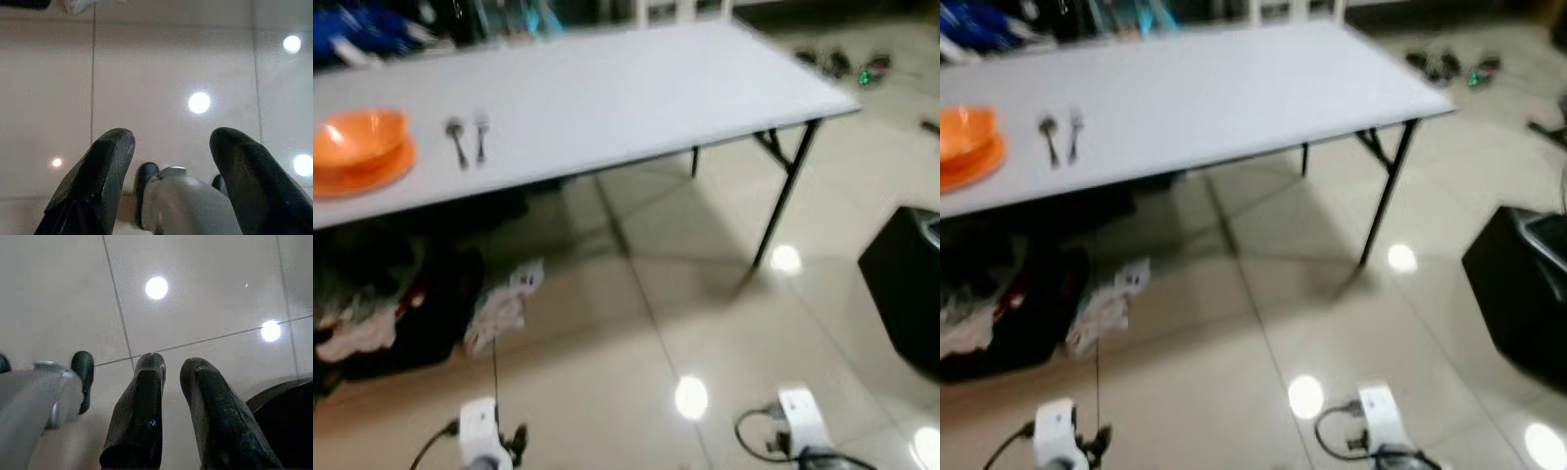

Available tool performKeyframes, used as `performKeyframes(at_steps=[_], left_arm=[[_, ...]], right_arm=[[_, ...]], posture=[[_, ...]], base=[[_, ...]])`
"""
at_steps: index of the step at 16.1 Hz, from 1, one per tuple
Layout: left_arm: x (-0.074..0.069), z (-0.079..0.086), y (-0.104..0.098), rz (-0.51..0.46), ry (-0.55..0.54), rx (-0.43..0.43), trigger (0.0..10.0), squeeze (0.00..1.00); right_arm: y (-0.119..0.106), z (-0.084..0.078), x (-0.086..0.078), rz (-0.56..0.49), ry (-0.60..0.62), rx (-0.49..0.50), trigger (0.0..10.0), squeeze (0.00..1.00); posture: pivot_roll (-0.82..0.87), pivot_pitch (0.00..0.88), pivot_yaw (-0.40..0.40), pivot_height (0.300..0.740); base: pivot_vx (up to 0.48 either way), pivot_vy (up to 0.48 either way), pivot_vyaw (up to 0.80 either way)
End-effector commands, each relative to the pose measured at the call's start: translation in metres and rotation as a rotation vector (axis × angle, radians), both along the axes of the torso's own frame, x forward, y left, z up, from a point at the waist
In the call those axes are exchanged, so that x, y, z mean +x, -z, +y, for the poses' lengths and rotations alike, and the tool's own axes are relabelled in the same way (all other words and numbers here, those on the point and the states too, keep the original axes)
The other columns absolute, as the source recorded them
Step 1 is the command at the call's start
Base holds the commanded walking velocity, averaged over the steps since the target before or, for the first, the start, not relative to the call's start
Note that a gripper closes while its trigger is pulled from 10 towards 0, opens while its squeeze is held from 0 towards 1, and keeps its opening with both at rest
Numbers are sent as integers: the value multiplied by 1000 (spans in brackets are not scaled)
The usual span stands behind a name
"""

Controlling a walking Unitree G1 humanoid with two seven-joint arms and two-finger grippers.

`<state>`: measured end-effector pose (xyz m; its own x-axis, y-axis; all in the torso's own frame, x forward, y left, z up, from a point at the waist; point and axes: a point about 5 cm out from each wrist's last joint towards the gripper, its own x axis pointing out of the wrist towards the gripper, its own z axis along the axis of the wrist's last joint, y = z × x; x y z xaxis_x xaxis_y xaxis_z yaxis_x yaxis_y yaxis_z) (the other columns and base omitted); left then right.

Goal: Setting the table

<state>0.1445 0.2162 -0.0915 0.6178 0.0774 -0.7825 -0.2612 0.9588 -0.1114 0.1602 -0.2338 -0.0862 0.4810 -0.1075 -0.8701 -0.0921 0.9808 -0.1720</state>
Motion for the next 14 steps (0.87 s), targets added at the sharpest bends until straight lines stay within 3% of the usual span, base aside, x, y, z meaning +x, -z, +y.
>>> performKeyframes(at_steps=[1, 14], left_arm=[[-10, 7, 2, 30, -17, 18, 10000, 0], [-18, 12, 4, 63, -17, 24, 10000, 0]], right_arm=[[-1, 10, 8, -23, -11, 34, 10000, 0], [1, 11, 3, 13, -65, 4, 10000, 0]], posture=[[-164, 89, 15, 740], [-133, 74, -1, 740]], base=[[469, 0, -800], [469, 0, -43]])
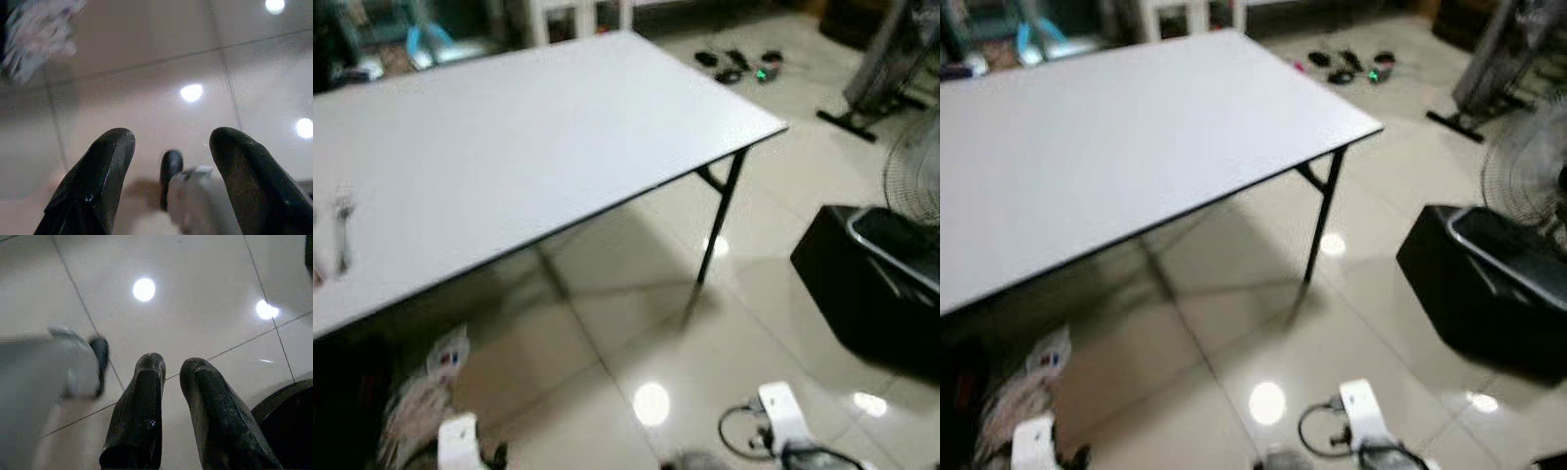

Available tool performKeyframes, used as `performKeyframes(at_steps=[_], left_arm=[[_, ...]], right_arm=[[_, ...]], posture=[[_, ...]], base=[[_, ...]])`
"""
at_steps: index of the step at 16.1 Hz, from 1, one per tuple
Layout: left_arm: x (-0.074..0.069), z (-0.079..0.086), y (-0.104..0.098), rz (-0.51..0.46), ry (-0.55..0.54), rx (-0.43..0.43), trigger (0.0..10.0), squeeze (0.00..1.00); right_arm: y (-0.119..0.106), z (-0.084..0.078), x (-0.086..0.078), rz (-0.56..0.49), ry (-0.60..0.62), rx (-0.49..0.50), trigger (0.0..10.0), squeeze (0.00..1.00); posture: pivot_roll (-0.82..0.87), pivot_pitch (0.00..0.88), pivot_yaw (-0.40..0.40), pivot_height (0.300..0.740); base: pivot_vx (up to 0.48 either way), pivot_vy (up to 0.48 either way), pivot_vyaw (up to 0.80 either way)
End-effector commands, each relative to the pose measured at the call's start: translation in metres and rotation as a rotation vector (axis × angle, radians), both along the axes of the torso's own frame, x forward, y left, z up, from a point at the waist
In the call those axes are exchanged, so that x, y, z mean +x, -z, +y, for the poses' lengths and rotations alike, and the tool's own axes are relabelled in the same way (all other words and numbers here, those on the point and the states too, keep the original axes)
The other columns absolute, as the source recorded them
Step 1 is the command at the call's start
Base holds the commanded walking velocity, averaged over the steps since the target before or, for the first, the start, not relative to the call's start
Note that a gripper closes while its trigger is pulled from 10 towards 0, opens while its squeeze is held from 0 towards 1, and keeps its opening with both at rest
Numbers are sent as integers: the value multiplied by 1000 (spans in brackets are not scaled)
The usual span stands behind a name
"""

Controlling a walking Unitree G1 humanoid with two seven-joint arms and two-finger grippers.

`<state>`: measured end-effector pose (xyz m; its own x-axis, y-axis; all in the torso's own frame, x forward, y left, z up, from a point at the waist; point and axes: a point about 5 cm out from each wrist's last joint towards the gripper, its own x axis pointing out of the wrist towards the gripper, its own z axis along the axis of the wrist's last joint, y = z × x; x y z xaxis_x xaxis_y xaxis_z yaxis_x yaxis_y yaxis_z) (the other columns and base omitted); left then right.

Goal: Setting the table

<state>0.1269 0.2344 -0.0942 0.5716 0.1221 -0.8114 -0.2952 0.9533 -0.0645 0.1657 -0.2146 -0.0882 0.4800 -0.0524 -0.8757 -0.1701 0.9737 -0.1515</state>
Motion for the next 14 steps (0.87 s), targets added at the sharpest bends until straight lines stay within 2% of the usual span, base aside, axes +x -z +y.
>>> performKeyframes(at_steps=[1, 4, 7, 9, 12, 14], left_arm=[[-1, -6, 2, 12, 12, -9, 10000, 0], [-2, -6, 2, 15, 1, -13, 10000, 0], [-6, -6, 4, 56, 30, 20, 10000, 0], [-8, -5, 5, 88, 73, 43, 10000, 0], [-9, -6, 6, 103, 44, 27, 10000, 0], [-9, -5, 6, 111, 53, 56, 10000, 0]], right_arm=[[0, -7, -3, 6, 8, -15, 10000, 0], [0, -6, -3, 8, -1, -15, 10000, 0], [-1, -4, -1, -1, -18, -12, 10000, 0], [0, -2, 0, 5, -47, -24, 10000, 0], [1, 0, -2, 9, -49, -22, 10000, 0], [2, -2, -4, 14, -42, -49, 10000, 0]], posture=[[-130, 75, -2, 740], [-126, 70, -4, 740], [-125, 66, 6, 740], [-124, 64, 10, 740], [-123, 62, 13, 740], [-123, 60, 16, 740]], base=[[469, 0, 0], [461, 0, 0], [0, -105, 0], [0, -448, 797], [0, -401, 794], [0, 0, 384]])
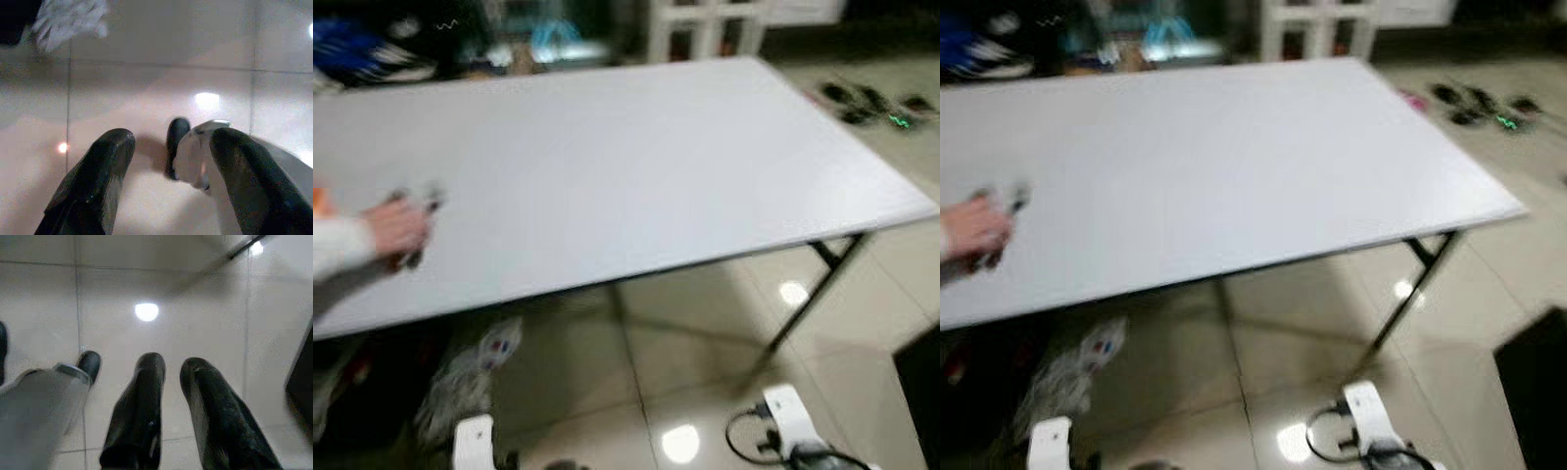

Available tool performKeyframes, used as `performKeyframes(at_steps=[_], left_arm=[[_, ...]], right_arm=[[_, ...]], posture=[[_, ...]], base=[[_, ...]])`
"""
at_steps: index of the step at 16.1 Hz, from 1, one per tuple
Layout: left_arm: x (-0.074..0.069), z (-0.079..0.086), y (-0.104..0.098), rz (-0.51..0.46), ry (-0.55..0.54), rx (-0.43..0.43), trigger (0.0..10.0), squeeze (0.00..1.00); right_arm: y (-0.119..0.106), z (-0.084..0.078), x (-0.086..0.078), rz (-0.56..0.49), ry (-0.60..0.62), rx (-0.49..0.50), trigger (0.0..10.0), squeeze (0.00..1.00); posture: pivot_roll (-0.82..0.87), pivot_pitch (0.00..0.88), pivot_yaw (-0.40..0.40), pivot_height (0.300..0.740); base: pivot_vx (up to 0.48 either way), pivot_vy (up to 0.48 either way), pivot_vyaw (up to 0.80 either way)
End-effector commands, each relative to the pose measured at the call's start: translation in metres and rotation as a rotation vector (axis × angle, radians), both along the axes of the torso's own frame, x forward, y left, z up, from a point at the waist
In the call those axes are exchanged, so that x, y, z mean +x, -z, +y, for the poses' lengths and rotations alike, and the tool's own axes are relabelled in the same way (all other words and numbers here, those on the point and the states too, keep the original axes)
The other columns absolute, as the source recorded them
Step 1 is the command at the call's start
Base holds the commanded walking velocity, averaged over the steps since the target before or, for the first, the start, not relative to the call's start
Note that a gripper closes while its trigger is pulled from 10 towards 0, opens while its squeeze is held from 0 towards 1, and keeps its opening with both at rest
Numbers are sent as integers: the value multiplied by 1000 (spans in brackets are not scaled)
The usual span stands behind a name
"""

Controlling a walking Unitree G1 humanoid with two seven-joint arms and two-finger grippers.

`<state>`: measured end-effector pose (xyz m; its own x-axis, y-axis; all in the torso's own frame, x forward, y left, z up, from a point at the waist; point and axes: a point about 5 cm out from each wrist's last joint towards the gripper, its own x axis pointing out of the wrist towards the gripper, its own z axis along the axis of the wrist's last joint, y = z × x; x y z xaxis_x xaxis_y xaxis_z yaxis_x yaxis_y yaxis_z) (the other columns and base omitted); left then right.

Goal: Setting the table

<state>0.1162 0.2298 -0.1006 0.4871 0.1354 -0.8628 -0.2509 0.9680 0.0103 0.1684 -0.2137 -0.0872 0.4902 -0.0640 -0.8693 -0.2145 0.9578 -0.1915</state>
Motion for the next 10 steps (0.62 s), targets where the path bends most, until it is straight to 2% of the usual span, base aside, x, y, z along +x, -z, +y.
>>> performKeyframes(at_steps=[1, 10], left_arm=[[2, 0, 0, 2, 4, 9, 10000, 0], [4, -5, 0, 0, 38, -3, 10000, 0]], right_arm=[[3, -3, -7, 24, 10, -15, 10000, 0], [1, -12, -7, 34, 4, -41, 10000, 0]], posture=[[-124, 60, 16, 740], [-121, 62, 11, 740]], base=[[0, 0, 0], [0, 0, 0]])
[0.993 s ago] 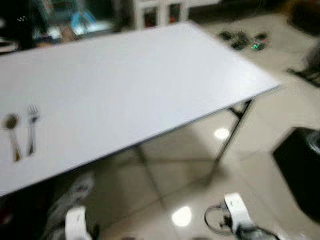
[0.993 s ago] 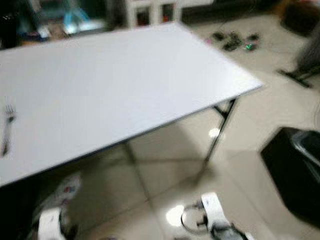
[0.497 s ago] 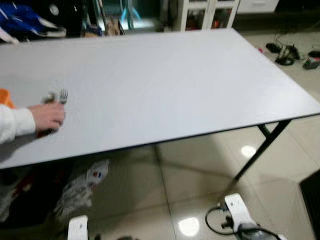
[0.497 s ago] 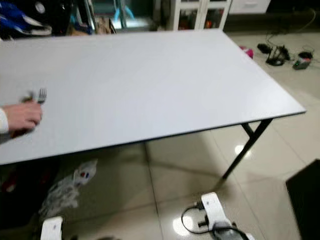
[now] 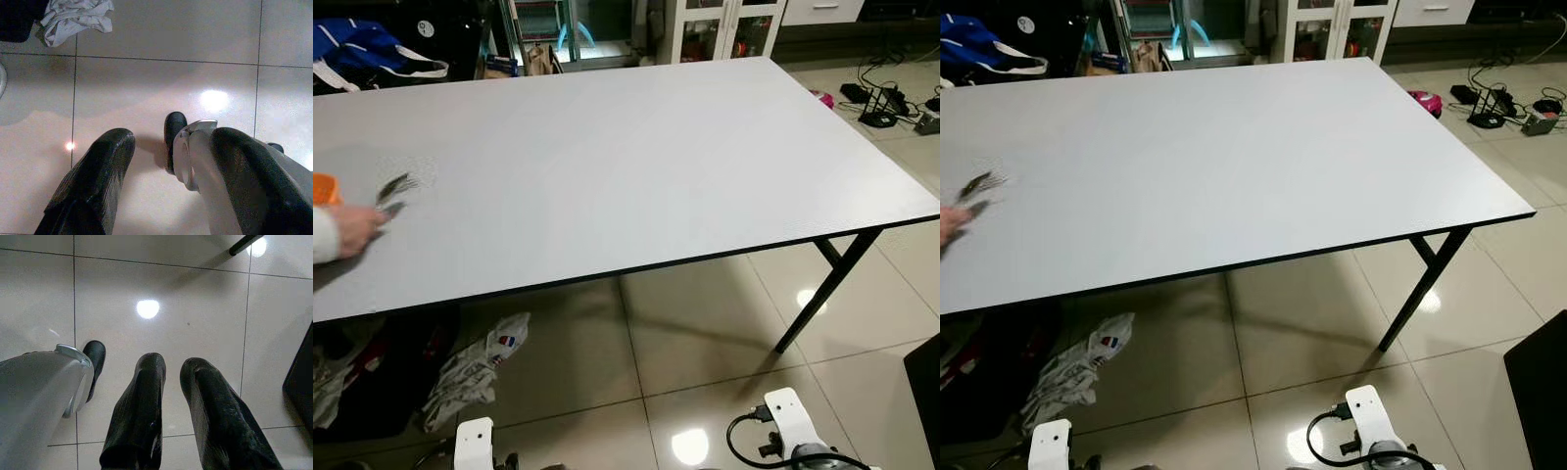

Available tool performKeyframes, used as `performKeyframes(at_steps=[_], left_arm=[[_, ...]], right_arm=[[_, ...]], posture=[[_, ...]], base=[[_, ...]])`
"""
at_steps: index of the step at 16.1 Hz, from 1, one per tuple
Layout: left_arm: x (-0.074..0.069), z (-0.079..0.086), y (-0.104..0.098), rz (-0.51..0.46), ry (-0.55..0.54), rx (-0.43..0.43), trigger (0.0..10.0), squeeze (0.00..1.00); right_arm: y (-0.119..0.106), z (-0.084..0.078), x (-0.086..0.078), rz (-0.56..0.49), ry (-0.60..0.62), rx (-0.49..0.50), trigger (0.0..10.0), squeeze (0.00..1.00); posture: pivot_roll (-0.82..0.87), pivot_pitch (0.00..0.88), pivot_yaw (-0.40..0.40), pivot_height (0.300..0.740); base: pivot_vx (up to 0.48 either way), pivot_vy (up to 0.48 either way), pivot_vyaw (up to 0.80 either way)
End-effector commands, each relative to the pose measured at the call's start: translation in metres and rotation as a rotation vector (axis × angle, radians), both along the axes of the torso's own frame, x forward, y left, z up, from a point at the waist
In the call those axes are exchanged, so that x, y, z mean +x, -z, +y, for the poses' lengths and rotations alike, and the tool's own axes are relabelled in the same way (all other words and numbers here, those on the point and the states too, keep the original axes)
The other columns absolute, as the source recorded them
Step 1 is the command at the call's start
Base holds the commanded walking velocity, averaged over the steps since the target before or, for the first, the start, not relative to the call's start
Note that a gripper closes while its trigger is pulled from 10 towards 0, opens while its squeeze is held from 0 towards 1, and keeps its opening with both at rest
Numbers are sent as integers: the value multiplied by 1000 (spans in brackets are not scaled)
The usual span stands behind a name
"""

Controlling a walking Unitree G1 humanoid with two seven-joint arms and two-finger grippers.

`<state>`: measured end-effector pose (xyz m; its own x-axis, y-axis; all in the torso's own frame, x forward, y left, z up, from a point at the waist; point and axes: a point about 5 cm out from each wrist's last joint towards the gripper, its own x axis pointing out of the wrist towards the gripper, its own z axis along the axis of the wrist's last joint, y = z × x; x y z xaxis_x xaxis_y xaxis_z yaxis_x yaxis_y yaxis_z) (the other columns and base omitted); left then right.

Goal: Setting the table

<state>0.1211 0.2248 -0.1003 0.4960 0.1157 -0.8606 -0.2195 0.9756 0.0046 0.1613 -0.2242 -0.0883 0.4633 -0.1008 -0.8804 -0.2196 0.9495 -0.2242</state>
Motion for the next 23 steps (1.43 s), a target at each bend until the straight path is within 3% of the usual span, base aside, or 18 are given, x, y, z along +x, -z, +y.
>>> performKeyframes(at_steps=[1, 10, 17, 20, 22, 23], left_arm=[[-1, -1, 1, 7, 7, 3, 10000, 0], [-3, -1, 1, 10, 6, 4, 10000, 0], [-4, -1, 1, 12, 16, 13, 10000, 0], [-10, -4, 4, 81, 148, 97, 10000, 0], [-14, 0, 5, 125, 286, 203, 10000, 0], [-16, 4, 4, 146, 374, 257, 10000, 0]], right_arm=[[-1, -2, 1, 3, 1, -2, 10000, 0], [-1, 1, 3, 12, -7, 4, 10000, 0], [1, 13, 5, 21, -47, 2, 10000, 0], [5, 19, 0, 70, -179, -113, 10000, 0], [4, 8, -4, 91, -194, -184, 10000, 0], [2, -7, -7, 112, -236, -255, 10000, 0]], posture=[[-120, 64, 11, 740], [-120, 68, 6, 740], [-119, 73, 7, 740], [-109, 72, 8, 740], [-102, 71, 9, 740], [-98, 73, 10, 740]], base=[[0, 0, 0], [0, 0, 0], [0, 0, 0], [0, 0, 0], [0, 0, 0], [0, 0, 0]])
